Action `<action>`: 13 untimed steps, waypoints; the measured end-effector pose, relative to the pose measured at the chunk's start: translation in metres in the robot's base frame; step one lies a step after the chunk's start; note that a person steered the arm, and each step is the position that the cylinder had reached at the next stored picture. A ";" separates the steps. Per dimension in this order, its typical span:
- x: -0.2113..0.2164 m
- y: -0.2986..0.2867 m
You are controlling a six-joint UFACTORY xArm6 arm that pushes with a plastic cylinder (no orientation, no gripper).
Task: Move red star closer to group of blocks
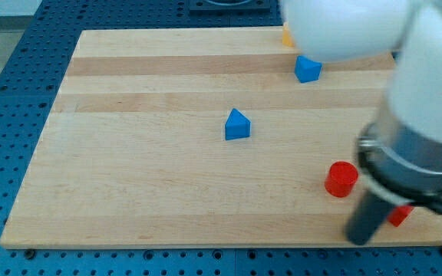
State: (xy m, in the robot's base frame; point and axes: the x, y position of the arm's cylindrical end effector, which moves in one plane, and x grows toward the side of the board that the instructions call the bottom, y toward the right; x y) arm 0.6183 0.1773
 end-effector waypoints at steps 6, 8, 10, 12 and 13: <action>-0.045 0.035; -0.068 0.049; -0.091 0.053; -0.122 0.062; -0.144 0.062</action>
State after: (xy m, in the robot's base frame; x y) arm 0.4744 0.2391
